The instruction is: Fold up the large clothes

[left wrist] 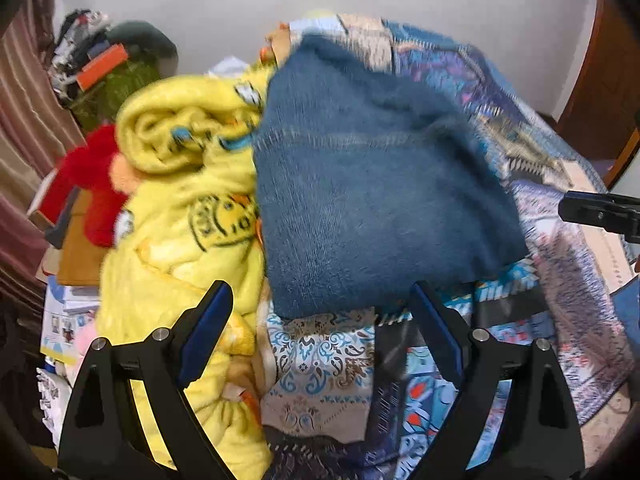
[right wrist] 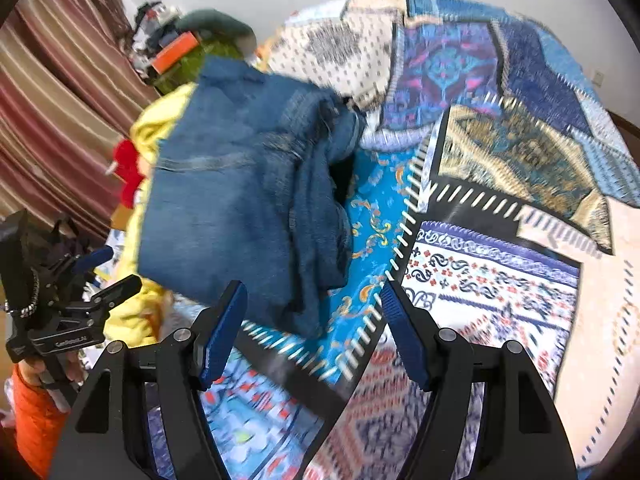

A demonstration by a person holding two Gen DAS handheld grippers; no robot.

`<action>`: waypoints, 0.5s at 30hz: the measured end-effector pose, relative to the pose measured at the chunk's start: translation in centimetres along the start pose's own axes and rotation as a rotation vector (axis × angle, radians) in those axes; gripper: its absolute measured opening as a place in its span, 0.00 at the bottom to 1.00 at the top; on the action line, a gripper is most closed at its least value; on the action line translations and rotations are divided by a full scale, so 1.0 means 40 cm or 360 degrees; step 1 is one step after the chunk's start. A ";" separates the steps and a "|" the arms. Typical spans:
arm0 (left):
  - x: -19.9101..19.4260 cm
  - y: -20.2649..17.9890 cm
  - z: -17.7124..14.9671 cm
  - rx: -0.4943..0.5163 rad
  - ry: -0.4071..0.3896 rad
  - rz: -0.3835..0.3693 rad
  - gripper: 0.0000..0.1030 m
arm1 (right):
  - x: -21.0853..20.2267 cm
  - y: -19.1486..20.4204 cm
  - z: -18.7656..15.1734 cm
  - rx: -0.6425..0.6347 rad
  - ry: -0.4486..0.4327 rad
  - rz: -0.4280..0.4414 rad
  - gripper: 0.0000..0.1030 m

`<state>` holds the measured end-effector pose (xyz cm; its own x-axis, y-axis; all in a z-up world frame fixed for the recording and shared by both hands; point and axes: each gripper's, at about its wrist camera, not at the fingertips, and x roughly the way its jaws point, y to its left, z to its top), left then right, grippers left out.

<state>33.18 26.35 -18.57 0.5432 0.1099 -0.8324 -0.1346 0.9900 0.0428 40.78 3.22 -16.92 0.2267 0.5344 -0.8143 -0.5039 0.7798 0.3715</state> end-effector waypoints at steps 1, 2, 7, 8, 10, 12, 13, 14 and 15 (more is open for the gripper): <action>-0.042 -0.004 0.005 -0.0002 -0.0050 0.0010 0.87 | -0.028 0.013 -0.002 -0.0018 -0.0034 0.0006 0.64; -0.077 -0.008 0.009 -0.0002 -0.0094 0.0014 0.87 | -0.058 0.029 -0.003 -0.0042 -0.0077 0.0010 0.64; -0.290 -0.043 0.020 -0.0007 -0.0384 0.0000 0.87 | -0.264 0.135 -0.020 -0.0216 -0.0383 0.0044 0.64; -0.341 -0.052 0.018 -0.0016 -0.0460 -0.0015 0.87 | -0.301 0.153 -0.026 -0.0242 -0.0439 0.0057 0.64; -0.441 -0.067 0.009 -0.0042 -0.0603 -0.0063 0.87 | -0.392 0.198 -0.047 -0.0303 -0.0580 0.0083 0.64; -0.519 -0.080 -0.003 -0.0062 -0.0712 -0.0106 0.87 | -0.470 0.236 -0.074 -0.0355 -0.0710 0.0108 0.64; -0.552 -0.086 -0.008 -0.0067 -0.0758 -0.0115 0.87 | -0.491 0.249 -0.078 -0.0374 -0.0755 0.0116 0.65; -0.599 -0.096 -0.023 -0.0074 -0.0834 -0.0120 0.87 | -0.530 0.268 -0.096 -0.0402 -0.0822 0.0121 0.65; -0.630 -0.104 -0.035 -0.0078 -0.0888 -0.0121 0.87 | -0.557 0.279 -0.110 -0.0419 -0.0873 0.0125 0.65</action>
<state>18.88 19.35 1.48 0.9071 0.0817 -0.4130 -0.1090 0.9931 -0.0429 26.44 -1.41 3.41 0.5412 0.7317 -0.4145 -0.7098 0.6617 0.2414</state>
